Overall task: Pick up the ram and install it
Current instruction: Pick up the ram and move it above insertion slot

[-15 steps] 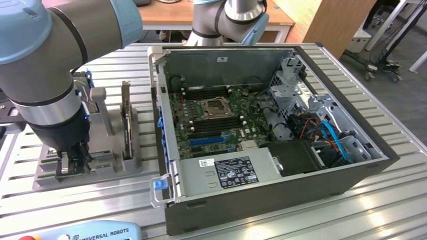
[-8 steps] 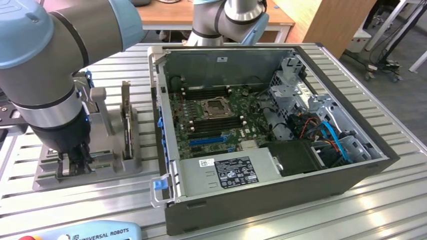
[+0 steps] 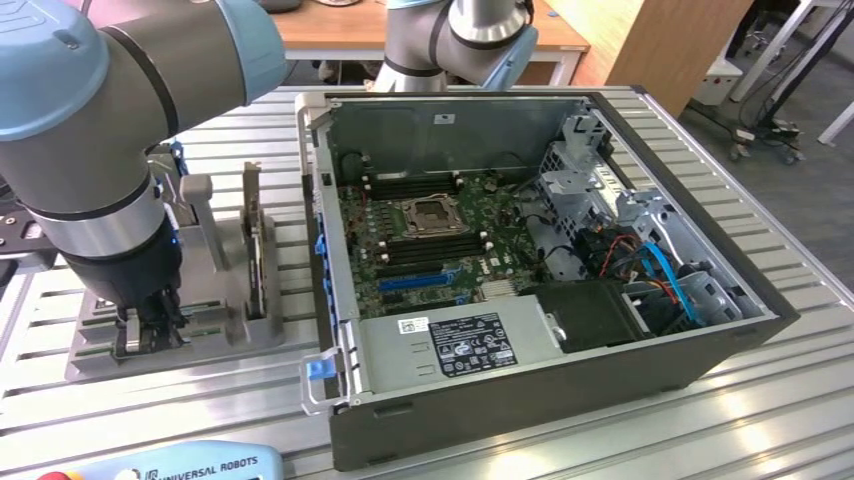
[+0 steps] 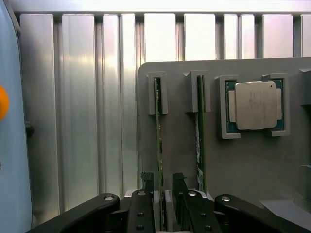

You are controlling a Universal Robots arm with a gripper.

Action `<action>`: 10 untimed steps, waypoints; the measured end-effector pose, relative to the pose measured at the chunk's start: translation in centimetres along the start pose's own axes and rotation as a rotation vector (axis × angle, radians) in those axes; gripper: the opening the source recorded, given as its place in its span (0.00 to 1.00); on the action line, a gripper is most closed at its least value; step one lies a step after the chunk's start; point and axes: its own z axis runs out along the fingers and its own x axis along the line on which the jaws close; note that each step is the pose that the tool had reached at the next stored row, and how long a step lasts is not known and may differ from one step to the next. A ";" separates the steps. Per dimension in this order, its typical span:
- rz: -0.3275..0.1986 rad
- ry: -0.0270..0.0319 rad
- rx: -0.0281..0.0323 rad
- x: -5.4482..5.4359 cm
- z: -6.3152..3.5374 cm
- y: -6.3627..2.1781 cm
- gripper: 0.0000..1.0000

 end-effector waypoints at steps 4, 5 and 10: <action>-0.001 0.0000 0.0000 0.0 0.06 0.00 0.30; -0.005 0.0002 0.0000 0.0 0.09 -0.01 0.30; -0.035 0.0013 -0.0008 0.0 0.15 -0.01 0.30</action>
